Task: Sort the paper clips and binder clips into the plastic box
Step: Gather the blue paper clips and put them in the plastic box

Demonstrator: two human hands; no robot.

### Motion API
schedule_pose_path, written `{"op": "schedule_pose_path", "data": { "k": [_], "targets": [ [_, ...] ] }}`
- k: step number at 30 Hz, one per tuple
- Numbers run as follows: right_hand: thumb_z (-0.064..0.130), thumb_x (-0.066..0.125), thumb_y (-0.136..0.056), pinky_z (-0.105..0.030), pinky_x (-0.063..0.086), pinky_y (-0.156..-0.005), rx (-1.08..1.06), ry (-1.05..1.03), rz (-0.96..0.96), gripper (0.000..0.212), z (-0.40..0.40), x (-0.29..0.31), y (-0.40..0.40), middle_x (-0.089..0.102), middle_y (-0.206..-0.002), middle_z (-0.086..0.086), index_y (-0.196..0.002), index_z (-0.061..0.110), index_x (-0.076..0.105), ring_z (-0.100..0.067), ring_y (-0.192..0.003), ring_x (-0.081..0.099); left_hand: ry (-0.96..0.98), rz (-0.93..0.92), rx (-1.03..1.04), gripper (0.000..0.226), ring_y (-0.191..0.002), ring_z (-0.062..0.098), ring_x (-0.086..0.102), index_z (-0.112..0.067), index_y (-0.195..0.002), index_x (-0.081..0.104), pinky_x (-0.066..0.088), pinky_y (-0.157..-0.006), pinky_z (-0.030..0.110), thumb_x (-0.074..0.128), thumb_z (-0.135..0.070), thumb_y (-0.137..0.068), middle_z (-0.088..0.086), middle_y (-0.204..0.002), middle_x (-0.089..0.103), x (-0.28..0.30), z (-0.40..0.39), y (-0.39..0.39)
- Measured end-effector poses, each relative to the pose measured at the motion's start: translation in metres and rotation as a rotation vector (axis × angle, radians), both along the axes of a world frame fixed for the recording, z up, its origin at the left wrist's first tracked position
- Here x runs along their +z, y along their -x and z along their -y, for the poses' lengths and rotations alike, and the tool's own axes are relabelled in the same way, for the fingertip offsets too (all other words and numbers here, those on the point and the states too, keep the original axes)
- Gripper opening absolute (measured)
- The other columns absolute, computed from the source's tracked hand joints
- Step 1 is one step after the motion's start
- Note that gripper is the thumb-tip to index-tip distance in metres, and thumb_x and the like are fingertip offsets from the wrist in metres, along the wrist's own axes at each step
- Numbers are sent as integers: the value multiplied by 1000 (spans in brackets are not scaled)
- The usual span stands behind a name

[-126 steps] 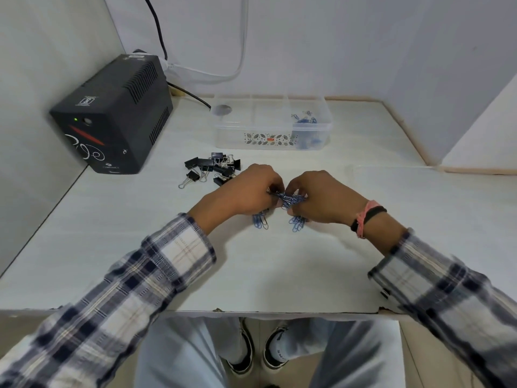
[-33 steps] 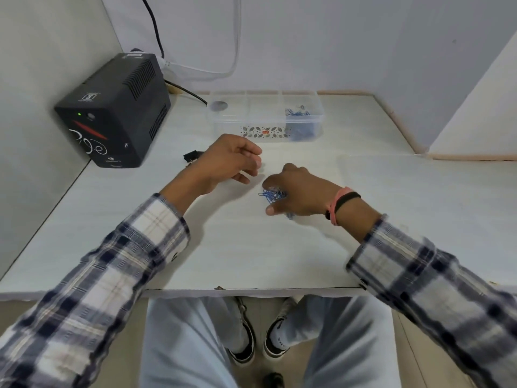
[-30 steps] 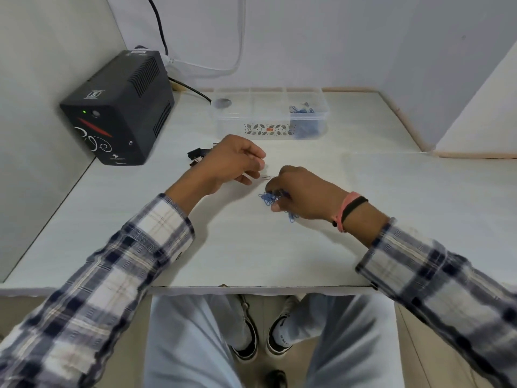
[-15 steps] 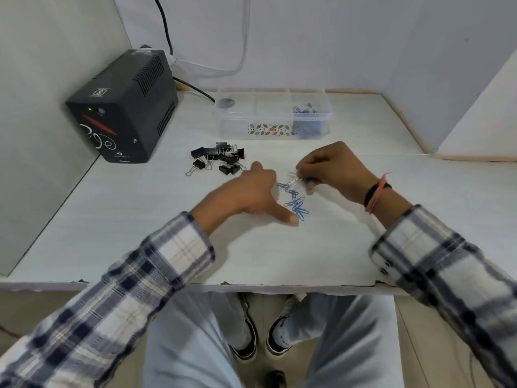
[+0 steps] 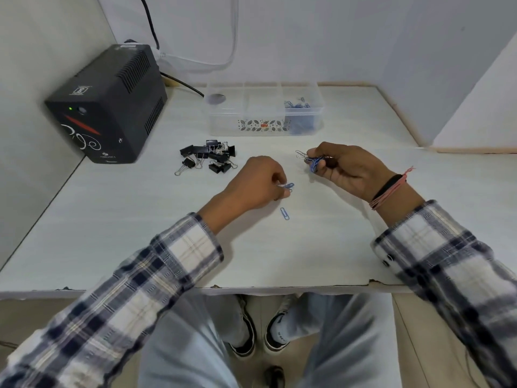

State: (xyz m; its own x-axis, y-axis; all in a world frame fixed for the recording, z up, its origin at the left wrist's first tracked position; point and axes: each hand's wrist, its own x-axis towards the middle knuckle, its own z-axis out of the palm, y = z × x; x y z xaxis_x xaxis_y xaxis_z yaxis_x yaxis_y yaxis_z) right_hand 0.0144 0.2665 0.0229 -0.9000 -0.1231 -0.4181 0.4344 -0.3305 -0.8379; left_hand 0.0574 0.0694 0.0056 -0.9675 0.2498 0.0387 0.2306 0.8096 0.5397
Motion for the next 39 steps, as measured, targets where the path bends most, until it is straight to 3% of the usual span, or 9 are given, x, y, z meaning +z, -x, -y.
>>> {"op": "schedule_pose_path", "data": {
  "k": [3,5,9,12,17,24,28,35,39],
  "targets": [
    [-4,60,-94,-14,51,-50,3,-5,-5,10,0,-1,3,64,-92,-21,-88,-10,65,-16,-66,55,89,-22,-31,48,-109,29,55,-16,-122,72,42,-85,31,82,-41,-82,8,-110,52,-4,3,1],
    [-4,61,-94,-14,51,-50,11,-13,-12,10,1,-1,4,64,-90,-20,-87,-9,65,-16,-66,55,126,-33,-49,41,-110,31,59,-16,-122,74,42,-85,29,78,-36,-87,13,-115,61,-4,1,2],
    [-5,62,-93,-14,52,-50,15,-25,-22,9,2,2,7,65,-87,-20,-85,-9,66,-16,-65,56,105,-78,-69,20,-96,26,66,-11,-108,81,44,-76,27,73,-20,-91,9,-101,76,1,-5,1],
    [-5,62,-93,-14,52,-51,4,-39,-37,8,-1,4,10,65,-87,-19,-86,-9,66,-16,-64,57,102,-73,-115,16,-87,23,68,-11,-99,81,55,-80,36,72,-17,-88,5,-92,78,1,-2,2],
    [-4,62,-93,-13,51,-51,-17,-46,-52,9,-7,11,19,64,-87,-19,-85,-8,65,-14,-53,59,54,-25,-116,8,-72,25,68,-6,-81,76,58,-69,41,73,-12,-75,6,-75,73,4,0,7],
    [-4,59,-94,-12,50,-49,-23,3,-55,11,-15,34,42,62,-87,-19,-85,-4,63,-17,-61,55,-260,149,-28,5,-58,13,73,-4,-82,79,57,-59,20,76,-2,-78,3,-62,75,19,9,24],
    [-6,59,-94,-13,50,-49,-42,-3,-102,15,-14,52,73,61,-85,-18,-80,-4,62,-16,-55,60,-513,112,59,8,-57,13,71,8,-89,76,62,-68,26,76,3,-84,12,-72,73,50,7,60],
    [-7,71,-83,-22,59,-57,-108,-405,-279,8,4,74,134,65,-78,-17,-77,-6,66,-18,-53,63,-597,66,218,21,-69,31,76,16,-93,72,64,-81,45,80,3,-79,26,-91,73,98,-17,163],
    [-8,68,-85,-32,65,-66,-46,-627,-297,10,12,78,157,64,-86,-22,-95,-10,65,-23,-53,67,-460,144,273,21,-63,23,75,7,-100,65,65,-68,34,77,1,-84,26,-105,73,95,-35,200]
  ]
}}
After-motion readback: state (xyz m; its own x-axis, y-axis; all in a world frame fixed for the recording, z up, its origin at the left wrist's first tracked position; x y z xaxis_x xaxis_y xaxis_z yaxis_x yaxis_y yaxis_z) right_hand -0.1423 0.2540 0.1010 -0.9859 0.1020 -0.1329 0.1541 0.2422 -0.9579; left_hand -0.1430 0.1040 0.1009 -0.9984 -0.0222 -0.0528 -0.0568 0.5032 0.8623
